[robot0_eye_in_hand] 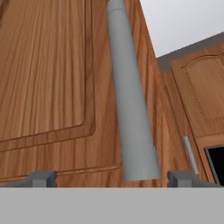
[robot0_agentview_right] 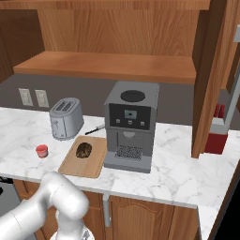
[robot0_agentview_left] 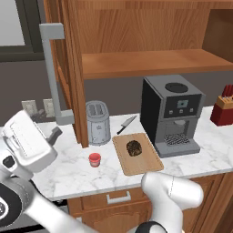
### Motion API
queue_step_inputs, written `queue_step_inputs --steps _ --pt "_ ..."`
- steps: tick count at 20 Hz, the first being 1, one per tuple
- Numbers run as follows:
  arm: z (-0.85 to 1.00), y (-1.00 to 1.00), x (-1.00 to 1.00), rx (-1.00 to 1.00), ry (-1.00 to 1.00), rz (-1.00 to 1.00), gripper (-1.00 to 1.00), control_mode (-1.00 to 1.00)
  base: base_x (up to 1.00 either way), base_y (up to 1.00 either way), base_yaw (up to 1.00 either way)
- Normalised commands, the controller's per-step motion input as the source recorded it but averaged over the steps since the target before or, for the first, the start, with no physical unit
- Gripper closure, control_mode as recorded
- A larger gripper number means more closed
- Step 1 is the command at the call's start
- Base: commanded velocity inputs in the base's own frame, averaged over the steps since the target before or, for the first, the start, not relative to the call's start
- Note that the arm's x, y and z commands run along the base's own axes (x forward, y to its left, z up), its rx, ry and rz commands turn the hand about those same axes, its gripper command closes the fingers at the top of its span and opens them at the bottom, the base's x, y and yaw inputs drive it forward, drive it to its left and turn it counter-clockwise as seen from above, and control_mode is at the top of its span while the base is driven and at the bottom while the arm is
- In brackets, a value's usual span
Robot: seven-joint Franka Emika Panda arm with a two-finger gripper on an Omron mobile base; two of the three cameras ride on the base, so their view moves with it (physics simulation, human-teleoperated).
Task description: Pick the bread, place it on the cutting board, pick the jam, place it on the counter, and close the cabinet.
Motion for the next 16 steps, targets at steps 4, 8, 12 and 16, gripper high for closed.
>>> queue_step_inputs --steps 4,8,12,16 --pt "0.00 -0.13 0.20 0.00 0.00 0.00 -1.00 -1.00 0.00 0.00 0.00" --pt "0.00 -0.13 0.13 0.00 0.00 0.00 -1.00 -1.00 0.00 0.00 0.00" --pt "0.06 -0.15 0.01 0.00 0.01 0.00 -1.00 -1.00 0.00 0.00 0.00" --pt "0.16 -0.22 0.00 0.01 0.03 0.00 -1.00 -1.00 0.00 0.00 0.00"
